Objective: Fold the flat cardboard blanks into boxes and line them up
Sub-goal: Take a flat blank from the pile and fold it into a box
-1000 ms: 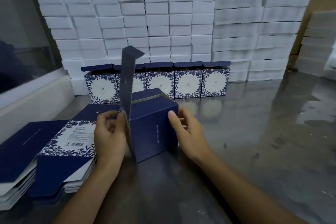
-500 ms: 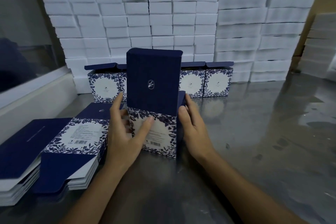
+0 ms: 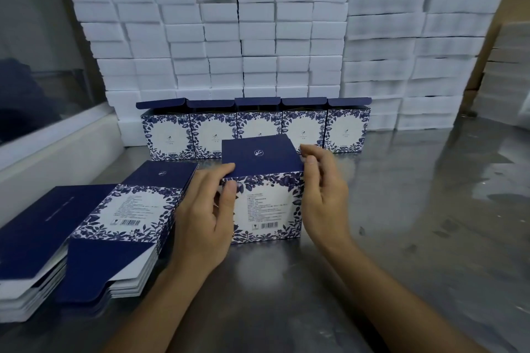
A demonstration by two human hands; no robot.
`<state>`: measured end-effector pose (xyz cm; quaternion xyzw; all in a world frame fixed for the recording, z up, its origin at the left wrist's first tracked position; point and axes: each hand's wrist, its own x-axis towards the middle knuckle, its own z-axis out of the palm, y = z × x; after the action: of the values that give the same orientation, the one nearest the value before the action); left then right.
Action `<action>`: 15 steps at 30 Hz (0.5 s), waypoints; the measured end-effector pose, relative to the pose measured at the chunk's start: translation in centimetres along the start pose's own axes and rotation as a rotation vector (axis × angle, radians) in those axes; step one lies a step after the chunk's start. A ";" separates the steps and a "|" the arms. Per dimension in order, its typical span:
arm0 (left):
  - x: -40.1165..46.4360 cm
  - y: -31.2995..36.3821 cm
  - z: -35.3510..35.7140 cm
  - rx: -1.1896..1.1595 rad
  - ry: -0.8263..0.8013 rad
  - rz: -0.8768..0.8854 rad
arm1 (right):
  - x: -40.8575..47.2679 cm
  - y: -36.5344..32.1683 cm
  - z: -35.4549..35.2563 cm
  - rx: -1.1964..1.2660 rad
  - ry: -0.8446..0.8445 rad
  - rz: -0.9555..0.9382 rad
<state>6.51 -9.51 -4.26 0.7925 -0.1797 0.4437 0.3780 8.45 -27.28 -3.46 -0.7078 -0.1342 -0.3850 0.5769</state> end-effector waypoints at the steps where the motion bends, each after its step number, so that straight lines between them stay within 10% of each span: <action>1: 0.0 0.1 0.0 0.009 0.010 0.018 | 0.0 -0.1 0.0 -0.082 0.013 -0.079; 8: 0.0 1.0 0.6 0.110 0.063 0.026 | -1.3 -1.6 1.7 -0.520 -0.028 -0.470; 15: -0.1 1.2 0.8 0.163 0.041 -0.057 | -2.2 -2.4 2.8 -0.508 -0.144 -0.351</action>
<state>6.14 -10.96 -4.09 0.8161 -0.1126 0.4620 0.3285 6.54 -23.44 -3.36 -0.8207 -0.1945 -0.4486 0.2955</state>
